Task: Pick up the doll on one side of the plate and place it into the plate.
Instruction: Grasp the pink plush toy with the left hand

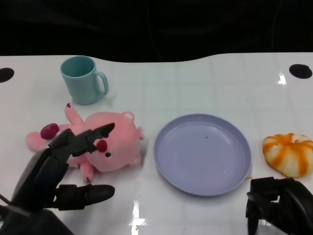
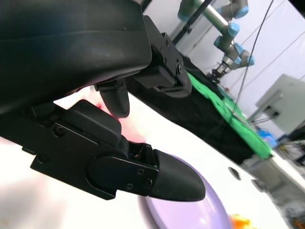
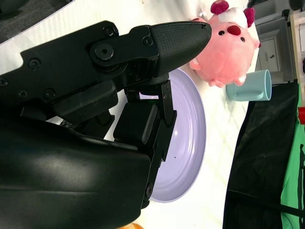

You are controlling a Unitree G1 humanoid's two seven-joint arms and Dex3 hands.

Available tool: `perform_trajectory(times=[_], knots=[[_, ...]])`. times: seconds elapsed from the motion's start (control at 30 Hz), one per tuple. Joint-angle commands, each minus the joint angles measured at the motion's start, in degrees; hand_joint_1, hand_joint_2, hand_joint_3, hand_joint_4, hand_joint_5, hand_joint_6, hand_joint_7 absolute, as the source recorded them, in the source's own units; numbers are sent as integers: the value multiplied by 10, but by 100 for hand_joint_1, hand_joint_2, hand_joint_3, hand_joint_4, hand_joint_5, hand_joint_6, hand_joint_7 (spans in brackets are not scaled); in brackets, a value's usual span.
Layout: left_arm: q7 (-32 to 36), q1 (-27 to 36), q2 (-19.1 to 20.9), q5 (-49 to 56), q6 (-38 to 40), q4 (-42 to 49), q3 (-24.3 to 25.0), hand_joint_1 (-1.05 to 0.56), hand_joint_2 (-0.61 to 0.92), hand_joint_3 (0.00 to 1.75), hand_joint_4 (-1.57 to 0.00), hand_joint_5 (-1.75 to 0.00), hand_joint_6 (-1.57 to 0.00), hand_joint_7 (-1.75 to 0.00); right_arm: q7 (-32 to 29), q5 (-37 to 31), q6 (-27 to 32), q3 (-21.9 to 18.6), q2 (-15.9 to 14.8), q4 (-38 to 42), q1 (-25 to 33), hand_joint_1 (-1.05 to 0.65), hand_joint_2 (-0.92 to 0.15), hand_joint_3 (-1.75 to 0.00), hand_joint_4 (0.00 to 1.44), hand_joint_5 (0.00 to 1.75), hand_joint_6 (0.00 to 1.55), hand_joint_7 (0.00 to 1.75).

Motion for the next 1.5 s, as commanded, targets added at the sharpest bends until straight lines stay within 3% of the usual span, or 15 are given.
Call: perform_trajectory(times=[0.03, 0.17, 0.37, 0.63, 0.93, 1.5], knots=[[47, 5, 26, 75, 36, -53, 2, -104, 92, 39, 0, -135, -26, 0, 2, 12, 4, -9, -7, -6, 1, -105, -92, -23, 109, 146, 129, 110], [75, 12, 37, 128, 78, -101, -4, -100, 92, 38, 0, -127, -26, -1, 4, 16, 4, -10, -10, -6, 2, -104, -92, -23, 109, 147, 128, 110], [65, 22, 61, 211, 162, -188, -13, -81, 92, 19, 0, -101, -29, -4, 2, 17, 9, -12, -13, -13, 6, -105, -92, -23, 108, 147, 128, 111], [61, 12, 94, 265, 226, -209, -38, -67, 92, 2, -29, -61, -39, -2, 3, 20, 13, -10, -13, -22, 12, -104, -92, -21, 107, 147, 126, 114], [3, -36, 126, 361, 338, -184, -98, -68, 92, 1, -45, -29, -36, 0, -2, 13, 9, -6, -13, -21, 12, -105, -92, -23, 108, 147, 126, 114], [14, -146, 143, 403, 420, -35, -186, -73, 90, 0, -45, -14, -33, 0, -5, 16, 26, -7, -12, -39, 21, -105, -92, -20, 109, 147, 127, 113]])
